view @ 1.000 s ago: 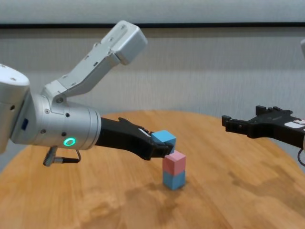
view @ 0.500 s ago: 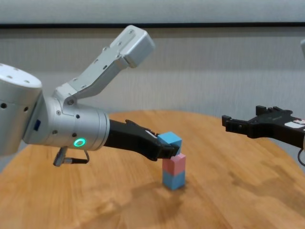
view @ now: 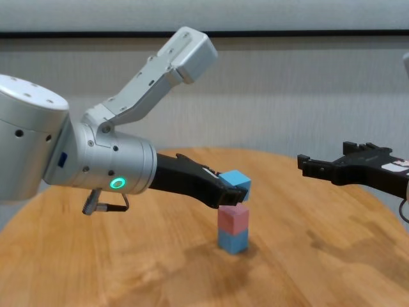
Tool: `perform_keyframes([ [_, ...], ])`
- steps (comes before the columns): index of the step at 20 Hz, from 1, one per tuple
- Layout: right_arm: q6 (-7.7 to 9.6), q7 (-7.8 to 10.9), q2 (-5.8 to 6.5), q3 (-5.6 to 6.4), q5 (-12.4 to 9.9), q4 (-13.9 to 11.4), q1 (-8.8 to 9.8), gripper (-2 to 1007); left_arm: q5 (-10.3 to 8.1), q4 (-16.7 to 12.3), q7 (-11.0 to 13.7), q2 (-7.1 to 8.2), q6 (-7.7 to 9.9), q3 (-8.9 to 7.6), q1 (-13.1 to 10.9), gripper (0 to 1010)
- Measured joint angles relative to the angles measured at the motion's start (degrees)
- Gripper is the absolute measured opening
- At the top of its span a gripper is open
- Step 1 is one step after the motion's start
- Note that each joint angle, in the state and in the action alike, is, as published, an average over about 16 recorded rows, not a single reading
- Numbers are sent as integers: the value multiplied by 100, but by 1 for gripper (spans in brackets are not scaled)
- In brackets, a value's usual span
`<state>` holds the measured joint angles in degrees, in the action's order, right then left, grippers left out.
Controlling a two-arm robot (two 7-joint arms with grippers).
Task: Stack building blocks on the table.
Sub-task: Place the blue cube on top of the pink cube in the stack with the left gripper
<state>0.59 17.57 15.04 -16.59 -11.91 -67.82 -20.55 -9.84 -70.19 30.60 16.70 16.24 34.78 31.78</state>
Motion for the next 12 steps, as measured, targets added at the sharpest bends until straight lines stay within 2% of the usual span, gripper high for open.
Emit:
perform_keyframes([
  [12,0,0,0,0,0,0,0,1004,72,196,1,-118,-17,49,60,394],
])
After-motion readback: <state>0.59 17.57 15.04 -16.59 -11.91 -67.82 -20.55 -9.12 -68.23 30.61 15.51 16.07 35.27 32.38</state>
